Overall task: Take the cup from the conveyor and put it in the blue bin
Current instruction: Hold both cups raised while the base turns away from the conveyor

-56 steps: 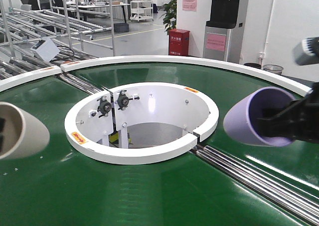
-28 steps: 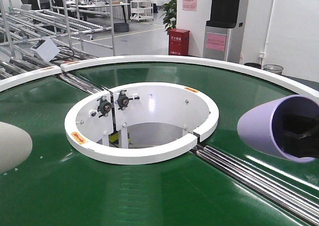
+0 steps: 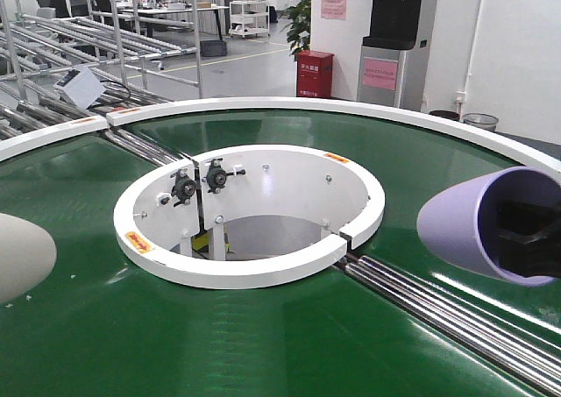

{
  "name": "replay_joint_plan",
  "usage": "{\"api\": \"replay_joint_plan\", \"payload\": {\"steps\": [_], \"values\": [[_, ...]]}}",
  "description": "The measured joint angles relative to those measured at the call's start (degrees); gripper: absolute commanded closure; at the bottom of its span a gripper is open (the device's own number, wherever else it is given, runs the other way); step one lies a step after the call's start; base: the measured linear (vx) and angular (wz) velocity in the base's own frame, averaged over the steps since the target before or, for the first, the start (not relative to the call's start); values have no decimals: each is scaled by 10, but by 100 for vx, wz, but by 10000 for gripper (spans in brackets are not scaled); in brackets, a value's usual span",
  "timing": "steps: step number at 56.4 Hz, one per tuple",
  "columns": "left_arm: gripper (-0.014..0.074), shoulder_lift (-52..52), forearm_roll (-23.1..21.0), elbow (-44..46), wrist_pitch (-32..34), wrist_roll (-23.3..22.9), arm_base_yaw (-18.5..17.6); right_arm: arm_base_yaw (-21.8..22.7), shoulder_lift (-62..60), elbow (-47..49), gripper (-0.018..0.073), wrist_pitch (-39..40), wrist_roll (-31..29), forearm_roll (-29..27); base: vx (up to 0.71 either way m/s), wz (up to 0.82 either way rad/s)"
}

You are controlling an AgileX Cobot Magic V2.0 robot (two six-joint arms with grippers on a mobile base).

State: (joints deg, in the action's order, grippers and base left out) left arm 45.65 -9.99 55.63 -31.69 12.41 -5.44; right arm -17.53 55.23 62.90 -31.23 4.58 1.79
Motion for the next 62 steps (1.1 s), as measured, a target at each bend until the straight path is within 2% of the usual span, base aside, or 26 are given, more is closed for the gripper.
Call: {"api": "replay_joint_plan", "payload": {"steps": [62], "values": [[603, 0, 0, 0, 0, 0, 0, 0, 0, 0, 568, 0, 0, 0, -5, -1]]}}
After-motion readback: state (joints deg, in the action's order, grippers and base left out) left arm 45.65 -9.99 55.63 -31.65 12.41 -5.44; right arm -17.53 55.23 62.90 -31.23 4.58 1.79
